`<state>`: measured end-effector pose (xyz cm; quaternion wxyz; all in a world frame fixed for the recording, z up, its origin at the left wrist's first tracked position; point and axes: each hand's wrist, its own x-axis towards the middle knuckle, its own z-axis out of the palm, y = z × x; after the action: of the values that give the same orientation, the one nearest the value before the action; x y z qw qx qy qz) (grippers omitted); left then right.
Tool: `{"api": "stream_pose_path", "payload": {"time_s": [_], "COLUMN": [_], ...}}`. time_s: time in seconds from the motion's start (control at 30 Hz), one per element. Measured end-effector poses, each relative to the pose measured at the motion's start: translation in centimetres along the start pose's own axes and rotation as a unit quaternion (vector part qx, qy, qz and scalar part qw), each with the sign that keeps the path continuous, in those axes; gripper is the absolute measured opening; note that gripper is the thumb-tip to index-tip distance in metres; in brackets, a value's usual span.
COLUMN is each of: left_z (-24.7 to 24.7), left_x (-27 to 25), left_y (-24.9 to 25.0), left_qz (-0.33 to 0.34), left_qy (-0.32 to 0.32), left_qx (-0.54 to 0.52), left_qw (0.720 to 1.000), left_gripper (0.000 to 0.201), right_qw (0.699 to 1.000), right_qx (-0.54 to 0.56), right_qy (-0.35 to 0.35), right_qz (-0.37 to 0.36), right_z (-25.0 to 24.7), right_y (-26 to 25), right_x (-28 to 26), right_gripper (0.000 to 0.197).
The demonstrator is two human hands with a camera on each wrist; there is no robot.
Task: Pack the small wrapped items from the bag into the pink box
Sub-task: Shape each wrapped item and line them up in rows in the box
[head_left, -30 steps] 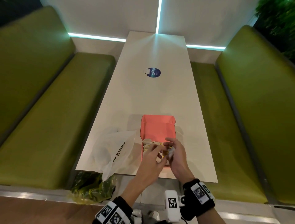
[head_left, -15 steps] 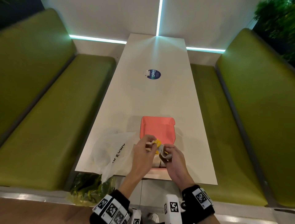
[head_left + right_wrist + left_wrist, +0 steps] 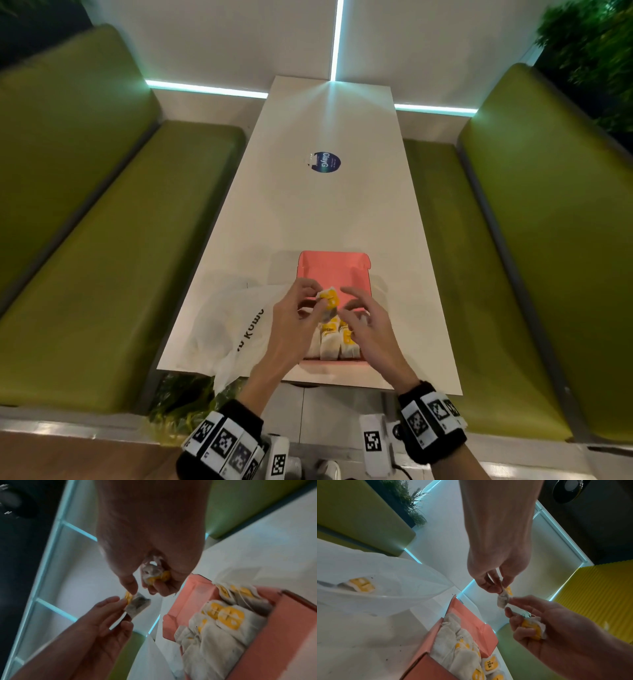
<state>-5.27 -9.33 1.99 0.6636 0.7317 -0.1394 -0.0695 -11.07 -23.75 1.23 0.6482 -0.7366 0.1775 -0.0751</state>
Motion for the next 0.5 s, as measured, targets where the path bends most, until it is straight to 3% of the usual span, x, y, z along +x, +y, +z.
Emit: {"api": "stream_pose_path", "payload": {"time_s": [0.07,0.17,0.23,0.33,0.5], "left_z": [-0.3,-0.8,-1.0,-1.1,-1.3], "left_x": [0.1,0.0,-0.3,-1.4,-1.9], "left_y": [0.2,0.2,0.0,-0.2,-0.5], "left_qz": [-0.003,-0.004,-0.008,-0.003,-0.001], "left_qy": [-0.014,-0.016,-0.031,-0.056,-0.026], "left_qx": [-0.006,-0.015,-0.012,0.003,0.014], "left_qw": [1.000,1.000,0.999,0.998,1.000], "left_gripper": [0.019,0.017,0.015,0.009,0.009], "right_qw": [0.998,0.995,0.996,0.998,0.996], "right_qx": [-0.043,-0.045,-0.023,-0.006,-0.028], "right_qy": [-0.018,0.001,0.008,-0.009,-0.003], "right_qz": [-0.051,-0.091,-0.089,-0.069,-0.082], "right_z": [0.4,0.7,0.9,0.9,0.3], "right_y": [-0.3,-0.4,-0.5,-0.7,-0.5], "right_x": [0.3,0.3,0.2,-0.1,-0.7], "right_gripper": [0.032,0.017,0.010,0.015,0.010]}}
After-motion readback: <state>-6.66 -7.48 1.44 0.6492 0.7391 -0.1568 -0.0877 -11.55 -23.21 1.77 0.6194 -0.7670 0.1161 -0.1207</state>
